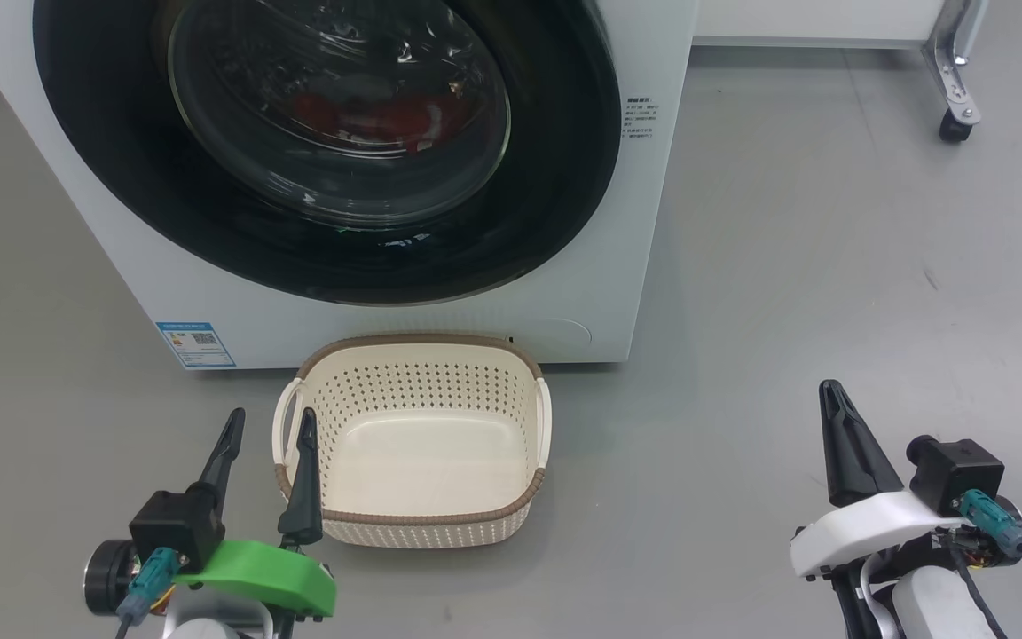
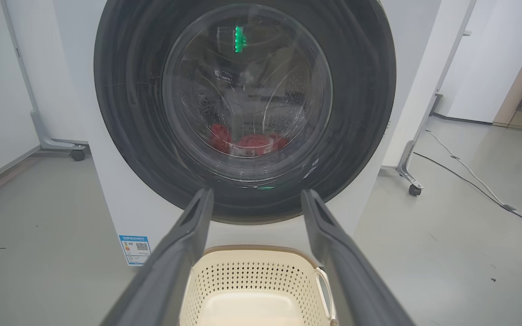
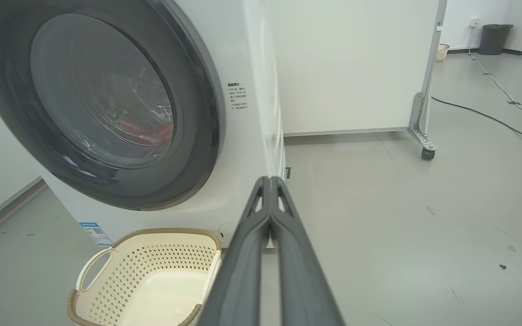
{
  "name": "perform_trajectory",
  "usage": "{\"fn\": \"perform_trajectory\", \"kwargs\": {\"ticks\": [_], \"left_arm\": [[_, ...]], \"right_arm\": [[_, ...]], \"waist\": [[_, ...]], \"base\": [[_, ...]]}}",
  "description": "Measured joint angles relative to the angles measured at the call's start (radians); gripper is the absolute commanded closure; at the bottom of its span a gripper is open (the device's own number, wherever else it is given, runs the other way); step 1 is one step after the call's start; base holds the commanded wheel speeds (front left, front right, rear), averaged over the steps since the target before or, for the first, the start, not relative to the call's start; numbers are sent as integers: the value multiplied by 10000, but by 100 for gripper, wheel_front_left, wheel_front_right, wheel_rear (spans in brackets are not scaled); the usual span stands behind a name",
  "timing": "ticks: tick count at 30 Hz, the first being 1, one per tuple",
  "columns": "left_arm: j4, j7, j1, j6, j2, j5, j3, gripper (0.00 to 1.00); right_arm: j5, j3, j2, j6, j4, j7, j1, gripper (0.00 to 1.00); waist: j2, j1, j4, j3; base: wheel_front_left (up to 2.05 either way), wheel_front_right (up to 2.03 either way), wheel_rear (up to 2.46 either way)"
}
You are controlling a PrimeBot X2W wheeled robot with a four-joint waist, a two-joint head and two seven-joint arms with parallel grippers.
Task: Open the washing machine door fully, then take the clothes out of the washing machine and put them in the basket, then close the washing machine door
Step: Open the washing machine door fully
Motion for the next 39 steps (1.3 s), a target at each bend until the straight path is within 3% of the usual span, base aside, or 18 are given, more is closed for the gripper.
{"fn": "perform_trajectory", "kwargs": {"ticks": [13,19,27,39], "left_arm": [[-439,-29,-128,-2,-17,13,-84,0],[-566,-29,-497,-2,-31,100,-134,0],[-796,-31,-1046,-12,-48,190,-318,0],[-844,-31,-1737,-113,-88,188,-635,0]], "right_arm": [[938,-217,109,364,86,2,-833,100],[1894,-477,132,520,159,190,-1661,100],[4021,-1254,211,529,265,865,-3095,100],[8358,-2686,274,556,968,2606,-5393,100]], "waist": [[0,0,269,791],[0,0,442,1327],[0,0,716,2113],[0,0,1267,3110]], "base": [[0,0,0],[0,0,0],[0,0,0],[0,0,0]]}}
